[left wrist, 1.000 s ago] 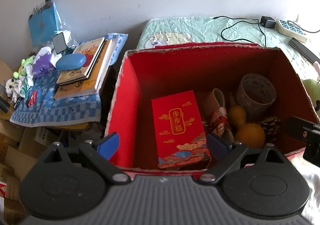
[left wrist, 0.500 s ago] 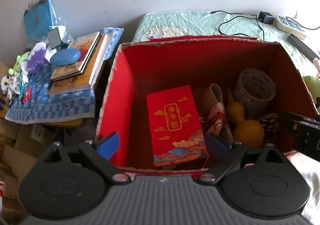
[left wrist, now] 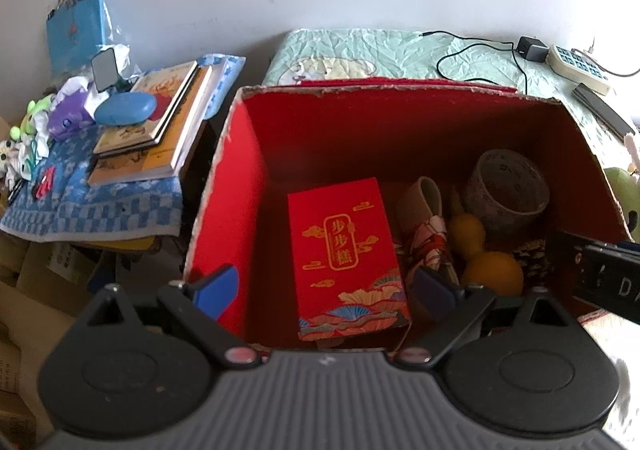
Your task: Organize objects
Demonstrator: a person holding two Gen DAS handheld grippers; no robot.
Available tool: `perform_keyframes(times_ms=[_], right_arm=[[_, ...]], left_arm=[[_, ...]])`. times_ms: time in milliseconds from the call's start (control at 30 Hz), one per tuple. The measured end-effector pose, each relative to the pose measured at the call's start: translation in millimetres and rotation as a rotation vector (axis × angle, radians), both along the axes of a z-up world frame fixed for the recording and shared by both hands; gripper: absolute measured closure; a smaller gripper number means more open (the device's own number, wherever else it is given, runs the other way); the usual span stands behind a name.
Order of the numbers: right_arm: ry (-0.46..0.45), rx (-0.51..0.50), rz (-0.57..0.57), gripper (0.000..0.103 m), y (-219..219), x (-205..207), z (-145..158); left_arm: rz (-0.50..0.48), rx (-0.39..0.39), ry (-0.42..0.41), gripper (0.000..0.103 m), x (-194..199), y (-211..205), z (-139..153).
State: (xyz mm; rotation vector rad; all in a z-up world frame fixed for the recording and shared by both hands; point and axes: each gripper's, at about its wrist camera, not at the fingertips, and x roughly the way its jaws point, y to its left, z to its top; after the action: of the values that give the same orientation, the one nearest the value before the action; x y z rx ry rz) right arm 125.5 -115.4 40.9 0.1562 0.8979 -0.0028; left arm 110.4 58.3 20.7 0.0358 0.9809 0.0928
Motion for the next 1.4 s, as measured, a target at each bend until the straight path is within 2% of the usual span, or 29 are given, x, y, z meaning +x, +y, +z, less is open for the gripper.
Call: perform_keyframes(times_ms=[567,767,1400], right_arm=[[-0.011,0.033,0.038,0.031,2,7,0],[-0.012,0.053,0.047,0.036,0,9,0],[0.003,0.029,0.042,0.036,0,11,-4]], left_arm=[[0.004,0.032,-0.019,0.009,6,-1,1],[0.002,0.05,-0.02,0.009,8,-3,1],[-0.004,0.055,-0.006,0.009,14,-1,-3]])
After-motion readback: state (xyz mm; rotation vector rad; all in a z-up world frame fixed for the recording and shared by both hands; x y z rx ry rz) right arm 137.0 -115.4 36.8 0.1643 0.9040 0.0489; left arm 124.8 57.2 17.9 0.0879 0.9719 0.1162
